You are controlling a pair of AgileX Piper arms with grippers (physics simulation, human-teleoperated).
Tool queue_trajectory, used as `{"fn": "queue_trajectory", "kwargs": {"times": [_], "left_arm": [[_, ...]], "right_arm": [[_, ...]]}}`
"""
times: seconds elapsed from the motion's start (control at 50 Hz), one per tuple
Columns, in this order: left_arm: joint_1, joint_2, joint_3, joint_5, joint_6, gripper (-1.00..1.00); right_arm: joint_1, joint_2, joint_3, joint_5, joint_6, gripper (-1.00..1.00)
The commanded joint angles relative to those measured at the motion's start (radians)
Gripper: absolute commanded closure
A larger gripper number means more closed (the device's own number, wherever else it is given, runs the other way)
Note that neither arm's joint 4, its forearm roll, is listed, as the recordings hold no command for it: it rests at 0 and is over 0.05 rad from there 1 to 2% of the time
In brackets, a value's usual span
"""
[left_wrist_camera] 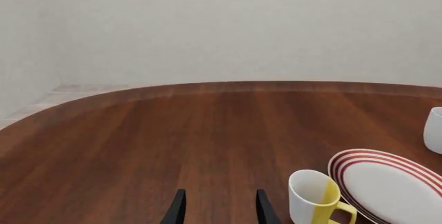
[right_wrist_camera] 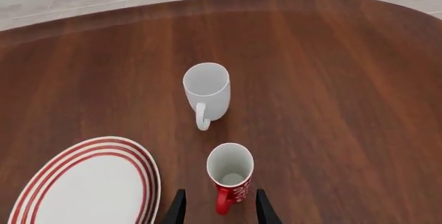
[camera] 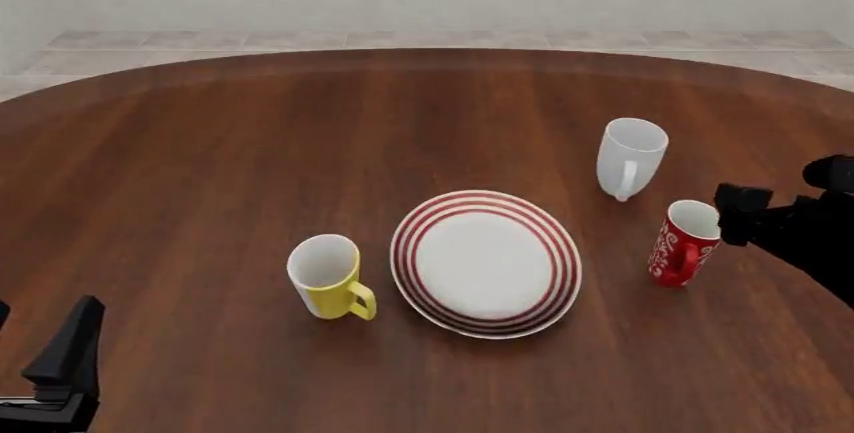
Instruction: Pick up the red mug and put it on the plate
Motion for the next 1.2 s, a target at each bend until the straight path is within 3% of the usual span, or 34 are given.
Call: {"fn": "queue_trajectory", "kwargs": {"times": [0.02,0.84,1.2], "left_arm": [[0.001,0.0,0.002,-0.003,-0.002,-1.0],[0.001,-0.001,0.004,-0.008,-0.008,-1.0],[0.0,-0.001,-0.002,-0.003,-0.009,-1.0]], "right_arm": [[-0.001,0.051,0.016,-0.047,-0.004,-1.0],[-0.009,0.18,0.056,-0.163,0.018,-1.0],[-0.013,0.208,0.081,-0.21,0.072,-1.0]]}}
